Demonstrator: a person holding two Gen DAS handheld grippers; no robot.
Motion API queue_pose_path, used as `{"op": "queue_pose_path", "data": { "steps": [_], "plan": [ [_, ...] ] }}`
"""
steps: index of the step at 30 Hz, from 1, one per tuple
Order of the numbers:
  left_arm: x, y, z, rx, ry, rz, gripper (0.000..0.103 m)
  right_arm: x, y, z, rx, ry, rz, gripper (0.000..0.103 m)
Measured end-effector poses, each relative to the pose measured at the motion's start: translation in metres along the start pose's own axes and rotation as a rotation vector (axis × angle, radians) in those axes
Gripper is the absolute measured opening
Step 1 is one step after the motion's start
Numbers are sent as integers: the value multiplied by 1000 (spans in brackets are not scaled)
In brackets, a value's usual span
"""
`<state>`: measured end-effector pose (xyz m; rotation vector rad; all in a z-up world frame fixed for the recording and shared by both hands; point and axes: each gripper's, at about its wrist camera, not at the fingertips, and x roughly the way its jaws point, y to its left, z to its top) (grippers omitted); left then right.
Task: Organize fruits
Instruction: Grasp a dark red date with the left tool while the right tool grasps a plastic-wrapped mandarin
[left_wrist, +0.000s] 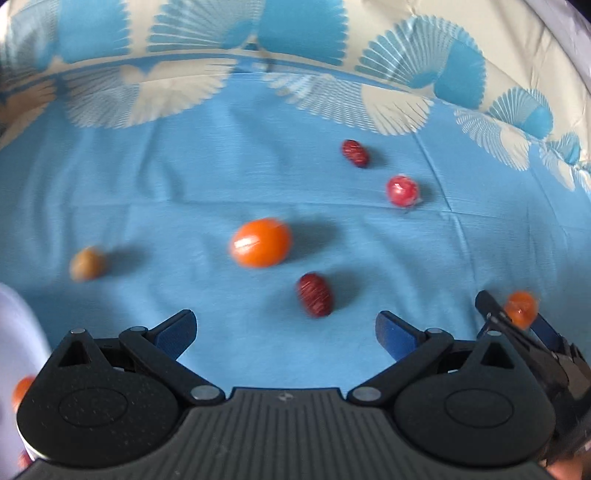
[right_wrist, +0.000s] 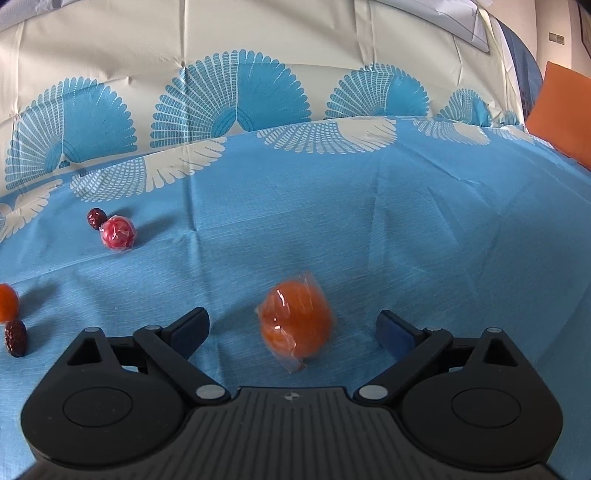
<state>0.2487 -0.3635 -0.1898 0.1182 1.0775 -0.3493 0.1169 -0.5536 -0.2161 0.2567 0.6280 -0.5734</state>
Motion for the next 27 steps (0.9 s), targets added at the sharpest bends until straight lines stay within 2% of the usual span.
{"op": "queue_pose_path", "data": {
  "steps": [2, 3, 4, 5, 6, 7, 8, 11, 15, 21, 27],
  "plan": [
    [18, -10, 9, 15, 33, 34, 103, 3, 2, 2, -10, 3, -9, 98],
    [24, -12, 11, 16, 44, 35, 95, 4, 2, 2, -15, 5, -12, 98],
    [28, -12, 12, 11, 48, 23, 75, 5, 3, 3, -21, 5, -17, 95],
    [27, -14, 12, 14, 36, 50, 69, 5, 4, 3, -26, 0, -29, 80],
    [24, -14, 12, 28, 21, 49, 38, 3, 5, 3, -31, -14, -42, 68],
    [20, -13, 11, 50, 18, 19, 23, -1, 6, 4, -38, -27, -41, 38],
    [18, -11, 11, 57, 32, -5, 23, -3, 7, 5, -51, -28, -46, 39],
    [4, -6, 5, 61, 29, 4, 23, -7, 9, 5, -47, -16, -50, 39],
    [-31, 1, -5, 70, 21, -42, 23, -30, 9, 12, -2, -25, -23, 38],
    [-116, 22, -42, 116, -21, -76, 23, -116, 21, 26, 41, -114, 79, 39],
    [-206, 74, -89, 124, -57, -23, 23, -218, 58, 12, 7, -143, 235, 39]
  ]
}}
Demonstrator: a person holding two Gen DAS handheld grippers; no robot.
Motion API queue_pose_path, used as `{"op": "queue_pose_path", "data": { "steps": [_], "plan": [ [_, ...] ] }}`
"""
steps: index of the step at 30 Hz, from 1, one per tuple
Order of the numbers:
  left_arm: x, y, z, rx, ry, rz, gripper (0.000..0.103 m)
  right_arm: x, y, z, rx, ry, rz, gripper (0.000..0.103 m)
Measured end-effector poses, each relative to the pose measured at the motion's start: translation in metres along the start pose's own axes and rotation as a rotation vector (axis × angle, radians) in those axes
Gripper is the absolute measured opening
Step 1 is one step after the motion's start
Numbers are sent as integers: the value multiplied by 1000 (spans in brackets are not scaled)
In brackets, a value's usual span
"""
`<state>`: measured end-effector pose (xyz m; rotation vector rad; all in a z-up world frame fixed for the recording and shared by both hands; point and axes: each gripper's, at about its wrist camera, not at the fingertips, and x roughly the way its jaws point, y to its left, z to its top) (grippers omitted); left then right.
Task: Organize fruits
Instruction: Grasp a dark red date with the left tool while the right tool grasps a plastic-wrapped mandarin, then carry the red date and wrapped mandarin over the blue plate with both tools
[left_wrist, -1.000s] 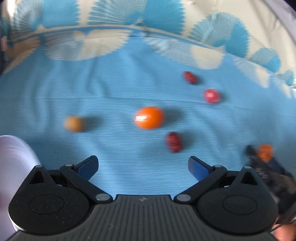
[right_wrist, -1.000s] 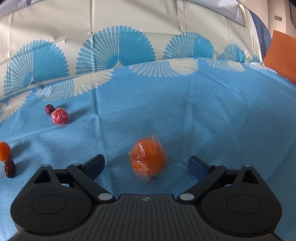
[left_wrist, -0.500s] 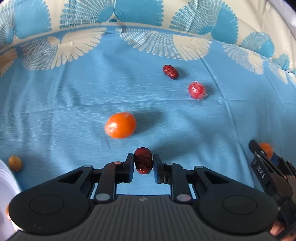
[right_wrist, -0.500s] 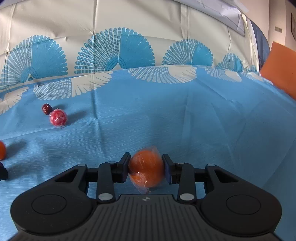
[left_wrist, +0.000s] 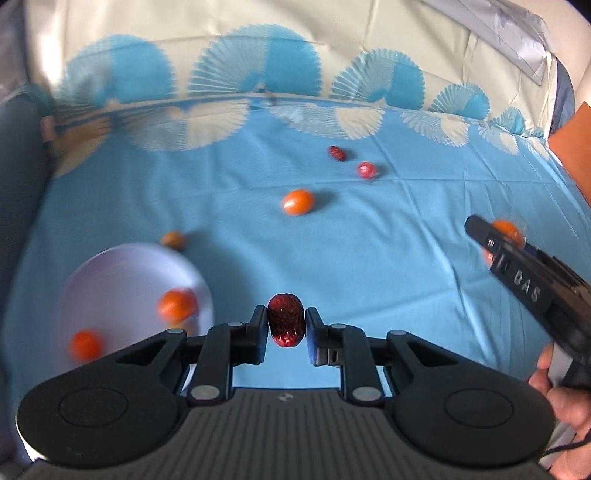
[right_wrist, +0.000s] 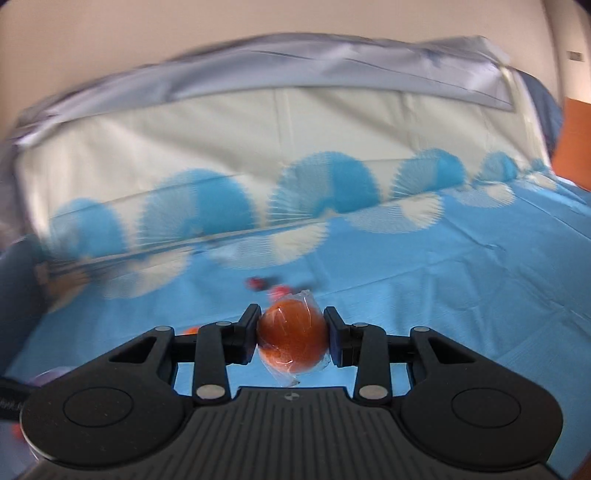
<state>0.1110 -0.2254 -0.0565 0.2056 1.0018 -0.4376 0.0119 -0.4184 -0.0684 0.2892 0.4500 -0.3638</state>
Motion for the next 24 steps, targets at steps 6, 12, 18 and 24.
{"op": "queue_pose_path", "data": {
  "steps": [6, 12, 18, 24],
  "plan": [
    [-78, 52, -58, -12, -12, 84, 23, -79, 61, -23, -46, 126, 180, 39],
    [-144, 86, -115, -53, -51, 108, 23, -151, 108, -46, -117, 190, 278, 39],
    [-188, 105, -158, -94, -115, 107, 23, -203, 149, -66, -190, 210, 334, 39],
    [-214, 120, -178, -119, -191, 122, 23, -232, 180, -72, -310, 180, 351, 39]
  ]
}}
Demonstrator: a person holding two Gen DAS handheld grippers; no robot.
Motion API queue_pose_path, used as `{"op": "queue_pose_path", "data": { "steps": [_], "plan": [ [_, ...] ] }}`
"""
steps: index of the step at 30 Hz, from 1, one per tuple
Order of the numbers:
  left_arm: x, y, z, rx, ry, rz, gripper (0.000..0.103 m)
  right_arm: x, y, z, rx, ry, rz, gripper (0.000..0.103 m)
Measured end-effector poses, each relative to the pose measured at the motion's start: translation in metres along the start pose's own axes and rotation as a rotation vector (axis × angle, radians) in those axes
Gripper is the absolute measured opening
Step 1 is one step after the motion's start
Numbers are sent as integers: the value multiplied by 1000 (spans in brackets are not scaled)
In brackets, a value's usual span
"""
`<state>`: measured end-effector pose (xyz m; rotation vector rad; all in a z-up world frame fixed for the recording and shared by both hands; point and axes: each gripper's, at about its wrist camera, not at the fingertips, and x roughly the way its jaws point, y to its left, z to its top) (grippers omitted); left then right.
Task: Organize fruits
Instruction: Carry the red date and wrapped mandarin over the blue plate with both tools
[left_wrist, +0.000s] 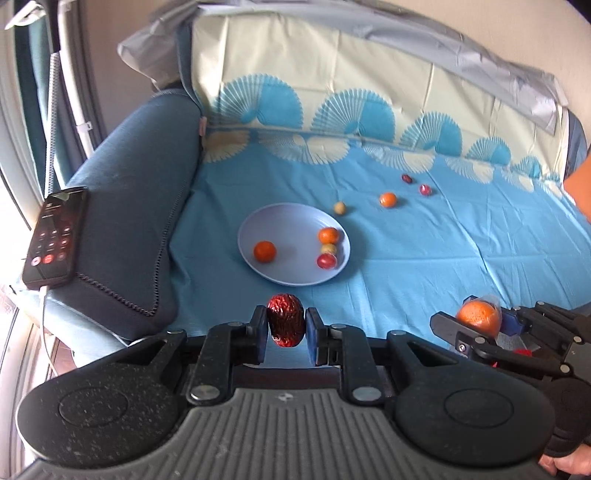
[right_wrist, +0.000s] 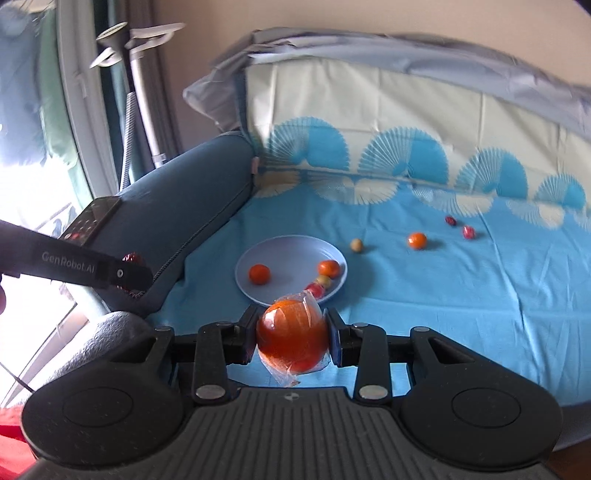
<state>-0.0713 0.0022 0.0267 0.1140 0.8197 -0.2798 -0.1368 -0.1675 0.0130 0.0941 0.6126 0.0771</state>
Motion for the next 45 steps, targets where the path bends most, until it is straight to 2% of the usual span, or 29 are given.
{"op": "queue_pose_path", "data": {
  "steps": [13, 26, 35, 41, 45],
  "plan": [
    [-13, 11, -10, -37, -35, -14, 23, -16, 18, 0, -54, -22, -21, 39],
    [7, 13, -6, -35, -1, -12, 23, -4, 12, 0, -31, 10, -17, 39],
    [46, 19, 22, -28, 19, -17, 23, 33, 5, 10, -24, 47, -15, 39],
    [91, 23, 54, -15, 21, -8, 23, 79, 7, 26, -62, 58, 5, 39],
    [129, 25, 75, -18, 49, -7, 23, 118, 6, 39, -58, 83, 30, 39]
  ]
}}
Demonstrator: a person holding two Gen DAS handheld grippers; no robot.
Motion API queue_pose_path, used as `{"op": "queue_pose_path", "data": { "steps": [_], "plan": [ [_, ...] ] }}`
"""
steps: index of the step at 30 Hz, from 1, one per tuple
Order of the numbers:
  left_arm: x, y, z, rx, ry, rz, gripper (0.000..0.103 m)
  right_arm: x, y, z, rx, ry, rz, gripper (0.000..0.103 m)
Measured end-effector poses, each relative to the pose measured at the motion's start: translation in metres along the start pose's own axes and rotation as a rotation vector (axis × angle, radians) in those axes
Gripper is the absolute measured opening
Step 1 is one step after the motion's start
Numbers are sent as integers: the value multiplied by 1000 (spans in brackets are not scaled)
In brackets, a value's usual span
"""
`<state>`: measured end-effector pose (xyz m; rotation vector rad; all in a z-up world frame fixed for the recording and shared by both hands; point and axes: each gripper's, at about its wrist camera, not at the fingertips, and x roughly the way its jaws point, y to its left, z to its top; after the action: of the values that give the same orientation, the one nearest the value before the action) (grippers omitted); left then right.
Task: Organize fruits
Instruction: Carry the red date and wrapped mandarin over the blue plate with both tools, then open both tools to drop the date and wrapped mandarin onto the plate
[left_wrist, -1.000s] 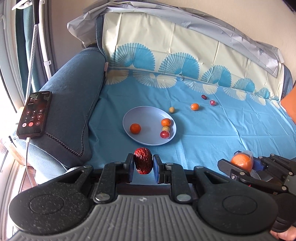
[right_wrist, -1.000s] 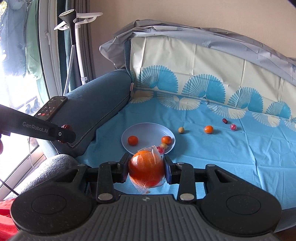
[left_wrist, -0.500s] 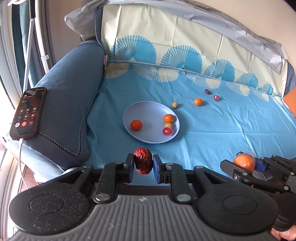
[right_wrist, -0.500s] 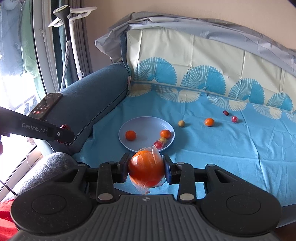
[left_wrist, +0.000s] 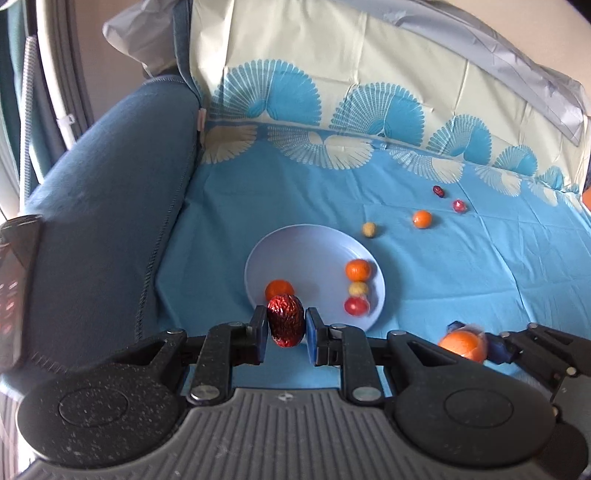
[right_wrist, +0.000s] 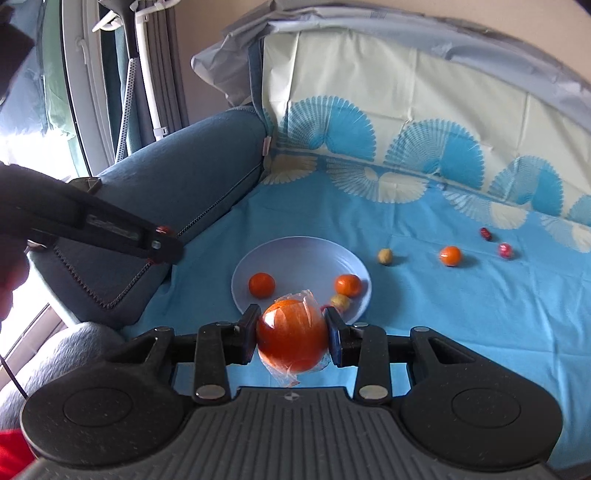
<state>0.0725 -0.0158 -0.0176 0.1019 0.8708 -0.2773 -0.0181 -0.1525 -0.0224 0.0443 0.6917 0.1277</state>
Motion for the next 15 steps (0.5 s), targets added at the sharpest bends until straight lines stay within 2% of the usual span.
{"op": "queue_pose_path", "data": {
  "steps": [7, 15],
  "plan": [
    [62, 3, 26, 23, 25, 2, 23, 69, -15, 17, 11, 39, 8, 39],
    [121, 2, 34, 51, 71, -6, 23, 131, -30, 14, 9, 77, 11, 39]
  ]
}}
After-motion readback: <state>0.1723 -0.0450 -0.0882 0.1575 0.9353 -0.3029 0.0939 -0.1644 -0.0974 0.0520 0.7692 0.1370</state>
